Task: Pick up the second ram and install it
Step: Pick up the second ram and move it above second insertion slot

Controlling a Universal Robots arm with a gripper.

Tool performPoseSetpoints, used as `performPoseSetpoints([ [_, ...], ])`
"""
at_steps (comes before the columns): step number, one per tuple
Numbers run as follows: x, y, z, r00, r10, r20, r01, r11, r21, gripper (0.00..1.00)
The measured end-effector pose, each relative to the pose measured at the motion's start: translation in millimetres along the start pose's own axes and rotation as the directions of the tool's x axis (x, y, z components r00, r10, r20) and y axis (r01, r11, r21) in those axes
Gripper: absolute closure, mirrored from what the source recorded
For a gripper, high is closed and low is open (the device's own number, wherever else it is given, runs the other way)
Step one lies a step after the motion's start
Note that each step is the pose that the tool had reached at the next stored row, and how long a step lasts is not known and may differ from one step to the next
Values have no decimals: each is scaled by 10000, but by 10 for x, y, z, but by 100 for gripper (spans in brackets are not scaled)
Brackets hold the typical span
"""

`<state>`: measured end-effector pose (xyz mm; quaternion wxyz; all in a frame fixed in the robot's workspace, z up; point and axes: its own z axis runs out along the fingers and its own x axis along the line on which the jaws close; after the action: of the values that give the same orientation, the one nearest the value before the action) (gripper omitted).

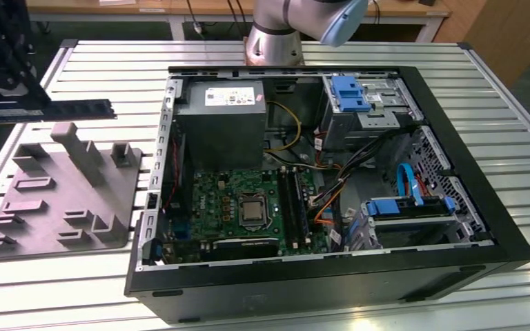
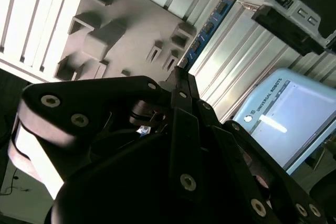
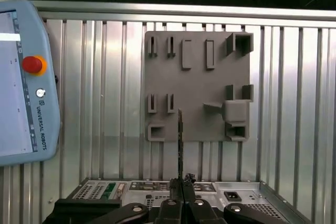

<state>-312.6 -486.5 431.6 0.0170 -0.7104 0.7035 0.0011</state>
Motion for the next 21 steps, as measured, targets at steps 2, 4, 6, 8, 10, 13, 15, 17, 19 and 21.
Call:
performPoseSetpoints([
  [2, 1, -79, 2, 10000, 1, 0, -1, 10000, -1, 89],
  [4, 2, -164, 3, 10000, 0, -1, 0, 10000, -3, 89],
  [6, 3, -247, 6, 10000, 0, 0, 0, 10000, -4, 89],
  [8, 3, -335, 7, 10000, 0, 0, 0, 10000, -5, 89],
  [10, 4, -418, 9, 10000, 0, 0, 0, 10000, -6, 89],
  [13, 6, -538, 12, 10000, 0, 0, 0, 10000, -7, 89],
  [15, 6, -618, 14, 10000, 1, 1, -1, 10000, -8, 89],
  [17, 7, -704, 16, 10000, 0, 0, 0, 10000, -9, 89],
  [19, 8, -783, 17, 10000, 0, 0, 0, 10000, -10, 89],
  [21, 9, -861, 19, 10000, 0, 0, 0, 10000, -10, 89],
])
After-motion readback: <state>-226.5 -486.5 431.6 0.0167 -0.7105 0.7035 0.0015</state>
